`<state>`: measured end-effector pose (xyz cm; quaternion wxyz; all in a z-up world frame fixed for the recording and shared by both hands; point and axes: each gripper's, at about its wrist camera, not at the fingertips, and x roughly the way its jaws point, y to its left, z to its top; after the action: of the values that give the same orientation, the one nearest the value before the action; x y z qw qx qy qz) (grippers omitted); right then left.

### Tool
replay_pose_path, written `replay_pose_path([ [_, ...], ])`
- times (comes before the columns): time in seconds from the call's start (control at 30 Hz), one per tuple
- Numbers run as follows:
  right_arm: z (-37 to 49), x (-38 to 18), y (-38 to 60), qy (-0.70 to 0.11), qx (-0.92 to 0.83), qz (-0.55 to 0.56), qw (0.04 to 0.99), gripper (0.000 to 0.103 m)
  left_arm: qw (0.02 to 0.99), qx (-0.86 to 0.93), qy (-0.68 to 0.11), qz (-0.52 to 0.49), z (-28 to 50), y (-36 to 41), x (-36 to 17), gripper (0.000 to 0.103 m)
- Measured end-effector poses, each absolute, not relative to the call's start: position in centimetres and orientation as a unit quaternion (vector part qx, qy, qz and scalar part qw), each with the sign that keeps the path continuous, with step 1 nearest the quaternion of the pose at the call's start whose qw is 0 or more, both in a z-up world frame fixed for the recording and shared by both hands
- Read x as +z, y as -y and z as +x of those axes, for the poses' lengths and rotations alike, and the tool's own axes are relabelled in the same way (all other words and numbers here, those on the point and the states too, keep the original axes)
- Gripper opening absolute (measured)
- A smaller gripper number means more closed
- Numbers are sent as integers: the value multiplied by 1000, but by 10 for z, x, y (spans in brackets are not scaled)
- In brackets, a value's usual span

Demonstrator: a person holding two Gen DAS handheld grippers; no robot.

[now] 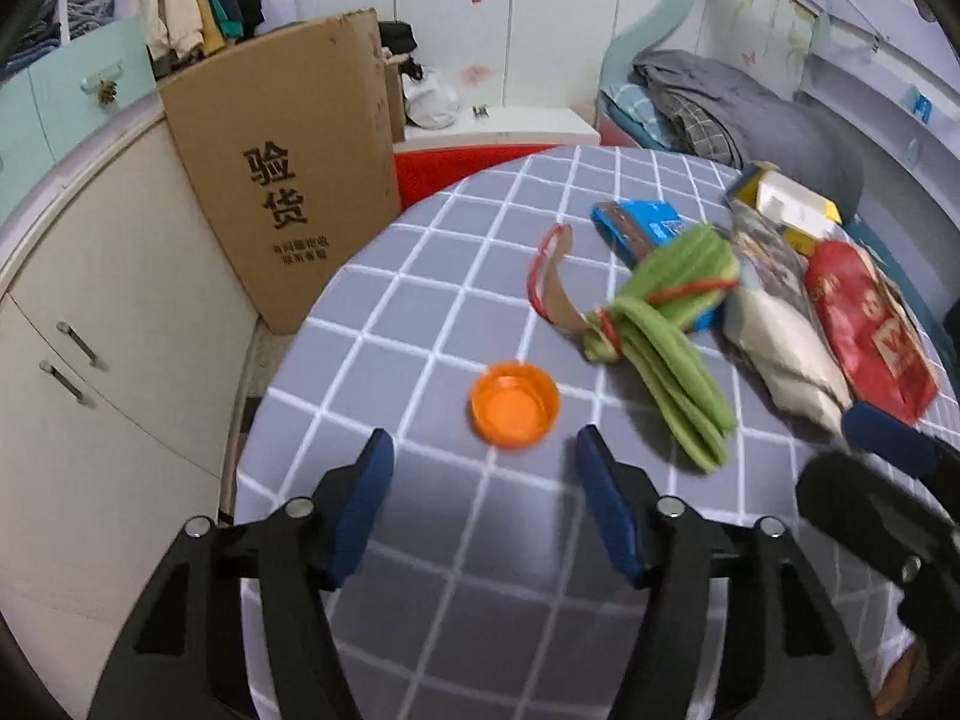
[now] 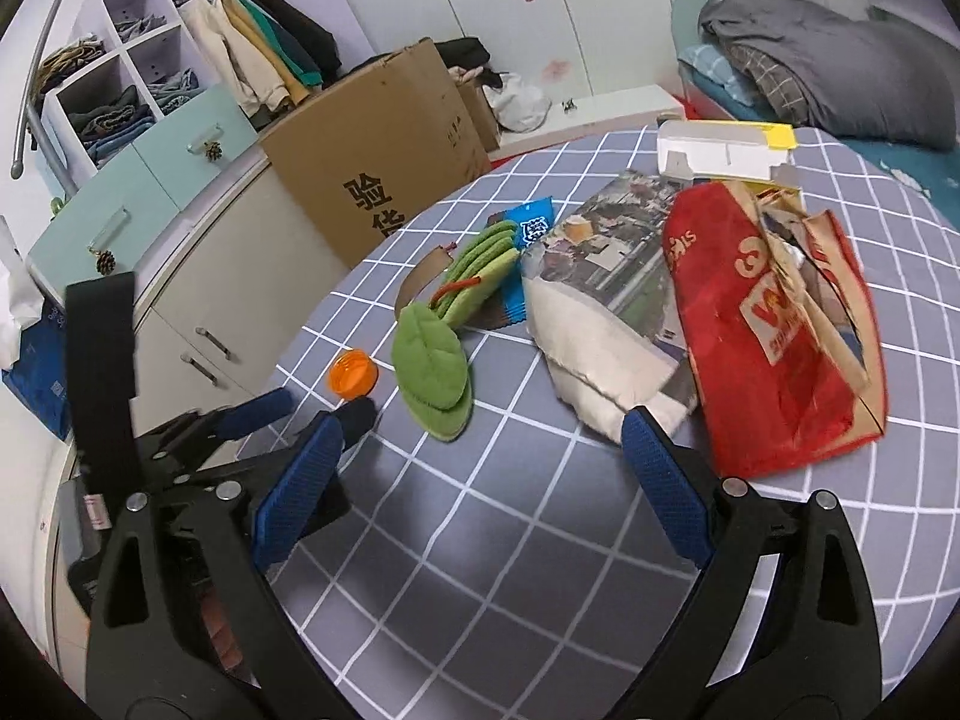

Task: Collect trash
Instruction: 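Grasp the orange lid with the left tool while the right tool grasps the green leafy item, then carry lid and green item over the wastebasket and open the left tool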

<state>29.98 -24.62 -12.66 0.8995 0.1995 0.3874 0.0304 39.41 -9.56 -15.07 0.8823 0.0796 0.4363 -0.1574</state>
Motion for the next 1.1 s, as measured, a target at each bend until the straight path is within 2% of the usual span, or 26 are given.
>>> replay_pose_path([
  [0.13, 308, -128, 243, -401, 30, 204, 893, 92, 884, -165, -427, 88, 402, 101, -152, 49],
  [0.17, 309, -127, 244, -402, 33, 207, 891, 92, 885, -168, -426, 90, 403, 102, -151, 36],
  [0.2, 310, -126, 243, -403, 35, 209, 890, 92, 885, -171, -424, 87, 404, 101, -150, 29],
  [0.37, 315, -116, 230, -396, 49, 213, 892, 92, 891, -165, -419, 62, 407, 85, -147, 29],
  [0.6, 348, -123, 203, -406, 17, 136, 903, 90, 899, -122, -420, 32, 407, 31, -143, 29],
  [0.8, 367, -141, 187, -432, -10, 88, 897, 53, 897, -120, -425, 6, 397, -1, -143, 29],
  [0.87, 367, -142, 186, -428, -19, 74, 900, 23, 898, -120, -424, 2, 392, -7, -141, 29],
  [0.97, 362, -140, 187, -428, 7, 94, 899, 14, 901, -123, -417, 0, 383, -19, -137, 29],
  [1.1, 347, -125, 177, -409, 30, 96, 907, 11, 905, -121, -409, -10, 369, -35, -129, 29],
])
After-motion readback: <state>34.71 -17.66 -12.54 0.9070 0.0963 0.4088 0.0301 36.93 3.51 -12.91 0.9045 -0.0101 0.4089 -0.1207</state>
